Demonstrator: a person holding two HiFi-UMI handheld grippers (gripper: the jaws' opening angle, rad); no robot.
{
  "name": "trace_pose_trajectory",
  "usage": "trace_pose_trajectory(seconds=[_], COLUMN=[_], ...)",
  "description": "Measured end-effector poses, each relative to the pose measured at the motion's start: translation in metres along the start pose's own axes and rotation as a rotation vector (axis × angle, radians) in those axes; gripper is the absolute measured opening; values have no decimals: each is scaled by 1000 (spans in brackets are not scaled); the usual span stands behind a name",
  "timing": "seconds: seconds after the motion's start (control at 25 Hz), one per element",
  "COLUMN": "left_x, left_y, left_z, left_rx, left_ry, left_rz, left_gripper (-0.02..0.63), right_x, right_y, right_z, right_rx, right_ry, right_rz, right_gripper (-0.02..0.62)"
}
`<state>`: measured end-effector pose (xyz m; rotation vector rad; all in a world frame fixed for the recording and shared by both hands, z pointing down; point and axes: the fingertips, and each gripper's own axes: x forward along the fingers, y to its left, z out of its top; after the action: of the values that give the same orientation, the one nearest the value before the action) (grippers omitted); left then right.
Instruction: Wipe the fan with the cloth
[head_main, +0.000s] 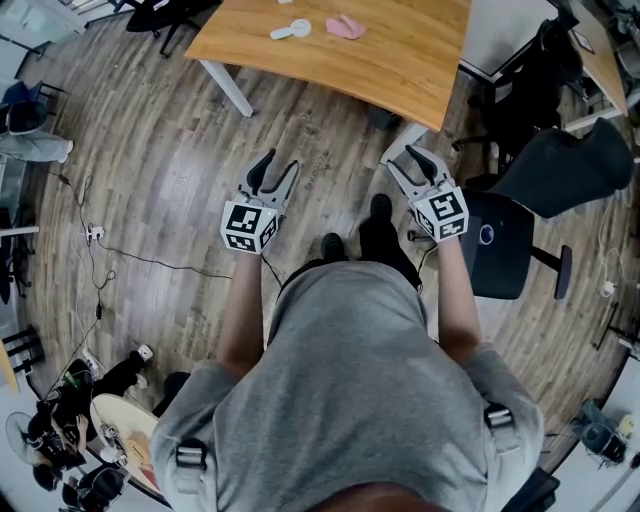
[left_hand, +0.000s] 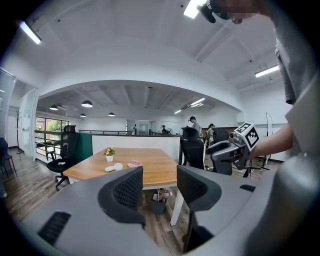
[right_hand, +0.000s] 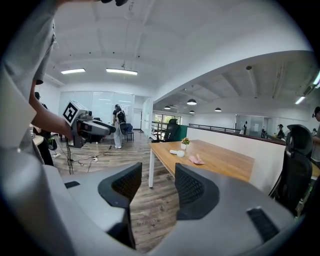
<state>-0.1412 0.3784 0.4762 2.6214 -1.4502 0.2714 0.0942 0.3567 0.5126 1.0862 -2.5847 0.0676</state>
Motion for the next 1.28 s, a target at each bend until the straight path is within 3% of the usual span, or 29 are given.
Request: trace_pose_trajectory(seconds=[0.36,0.8,1.28], left_x=[3,4,37], left_y=[1,6,36], left_z=[0,-7,-3], left_rx=[4,-23,-49], left_ry=[1,0,7], left_rz=[-7,-25,18], left_gripper=[265,279,279], right_x=[1,13,62], right_y=[4,-2,-31], right_z=[-2,-2,-1], right_rx=[-1,-11,-62], right_ry=[4,18,47], right_rz=[24,22,74], right_gripper=[307,310,302])
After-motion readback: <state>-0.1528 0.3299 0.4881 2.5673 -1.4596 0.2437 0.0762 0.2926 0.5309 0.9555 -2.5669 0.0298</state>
